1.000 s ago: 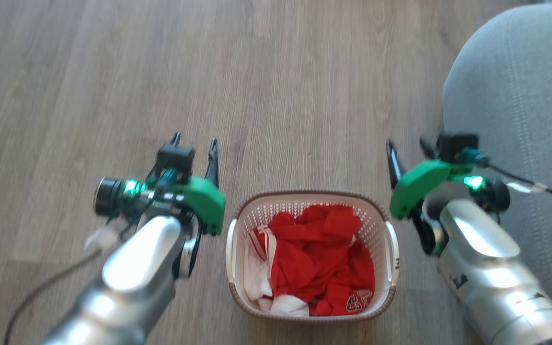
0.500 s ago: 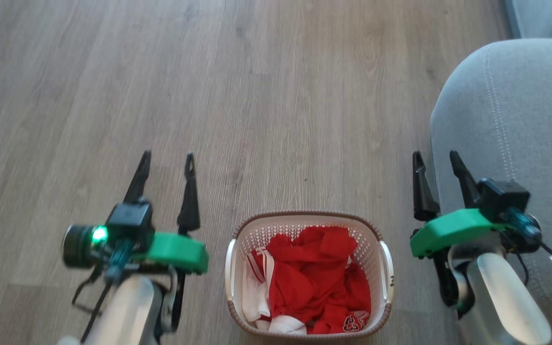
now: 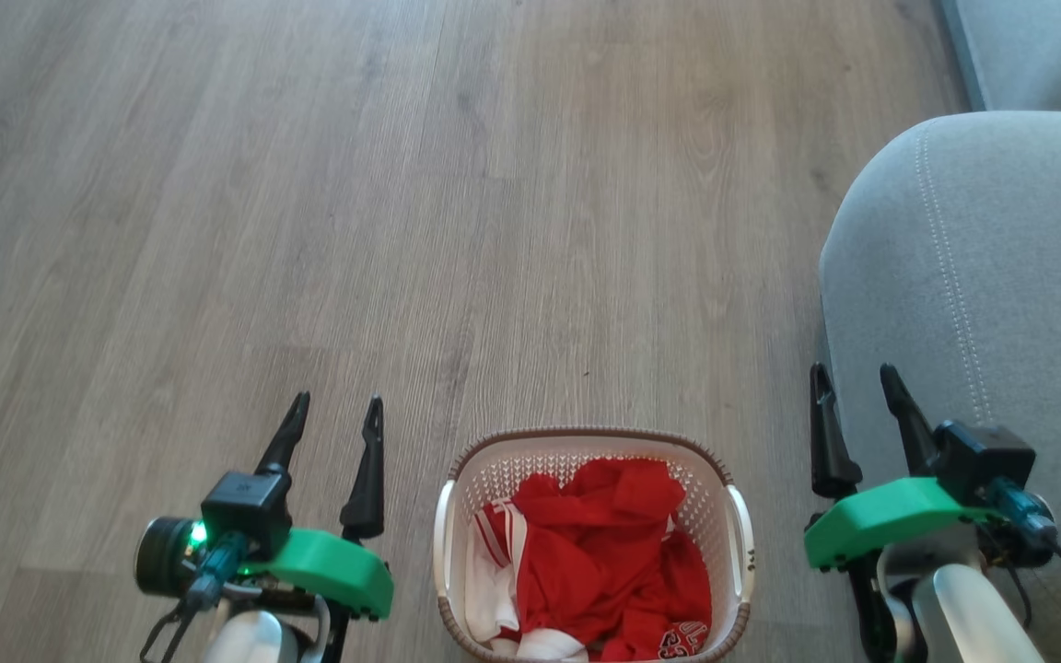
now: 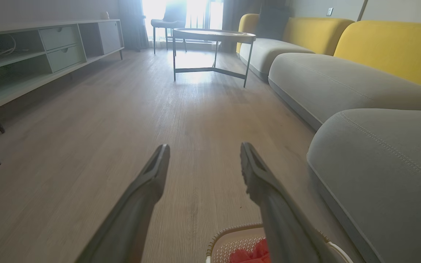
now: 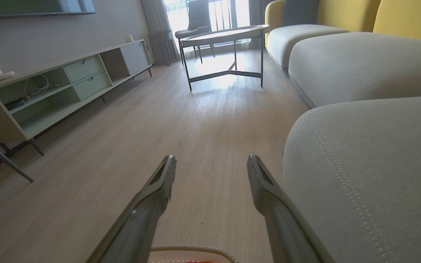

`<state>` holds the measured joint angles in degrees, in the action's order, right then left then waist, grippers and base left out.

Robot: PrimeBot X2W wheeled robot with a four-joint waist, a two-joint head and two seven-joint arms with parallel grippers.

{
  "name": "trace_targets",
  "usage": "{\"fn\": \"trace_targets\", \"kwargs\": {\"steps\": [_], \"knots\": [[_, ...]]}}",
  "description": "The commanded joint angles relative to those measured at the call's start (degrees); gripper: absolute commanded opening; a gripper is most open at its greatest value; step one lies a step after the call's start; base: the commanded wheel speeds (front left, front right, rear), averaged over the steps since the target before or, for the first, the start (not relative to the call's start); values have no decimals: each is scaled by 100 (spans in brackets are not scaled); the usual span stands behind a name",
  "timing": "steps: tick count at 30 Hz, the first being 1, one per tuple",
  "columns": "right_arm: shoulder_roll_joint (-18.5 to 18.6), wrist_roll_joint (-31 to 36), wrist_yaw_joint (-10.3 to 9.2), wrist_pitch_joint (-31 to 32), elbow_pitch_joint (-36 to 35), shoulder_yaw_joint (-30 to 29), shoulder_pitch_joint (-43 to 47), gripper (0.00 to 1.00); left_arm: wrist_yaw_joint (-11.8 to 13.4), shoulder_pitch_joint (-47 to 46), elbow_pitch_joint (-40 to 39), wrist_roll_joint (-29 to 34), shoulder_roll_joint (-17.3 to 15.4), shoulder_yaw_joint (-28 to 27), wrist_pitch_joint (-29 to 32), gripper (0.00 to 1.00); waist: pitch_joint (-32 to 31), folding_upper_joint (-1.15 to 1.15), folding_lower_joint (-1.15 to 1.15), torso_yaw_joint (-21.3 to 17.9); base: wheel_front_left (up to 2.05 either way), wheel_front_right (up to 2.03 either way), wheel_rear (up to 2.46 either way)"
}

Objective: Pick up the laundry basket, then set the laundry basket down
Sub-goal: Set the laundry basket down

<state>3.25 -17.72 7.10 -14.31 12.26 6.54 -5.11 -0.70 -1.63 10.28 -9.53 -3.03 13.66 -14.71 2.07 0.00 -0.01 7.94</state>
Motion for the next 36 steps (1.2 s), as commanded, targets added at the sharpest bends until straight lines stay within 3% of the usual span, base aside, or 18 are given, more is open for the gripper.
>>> {"fn": "trace_targets", "kwargs": {"steps": [1, 36], "knots": [[-36, 8, 39, -68, -85, 116, -62, 100, -64, -142, -157, 52, 10, -251, -29, 100, -33, 0, 1, -11, 0, 0, 0], [-37, 11, 39, -69, -13, 138, -133, 100, -122, -100, -344, -121, 15, -321, -29, 100, -32, 0, 1, -94, 0, 0, 0]]}}
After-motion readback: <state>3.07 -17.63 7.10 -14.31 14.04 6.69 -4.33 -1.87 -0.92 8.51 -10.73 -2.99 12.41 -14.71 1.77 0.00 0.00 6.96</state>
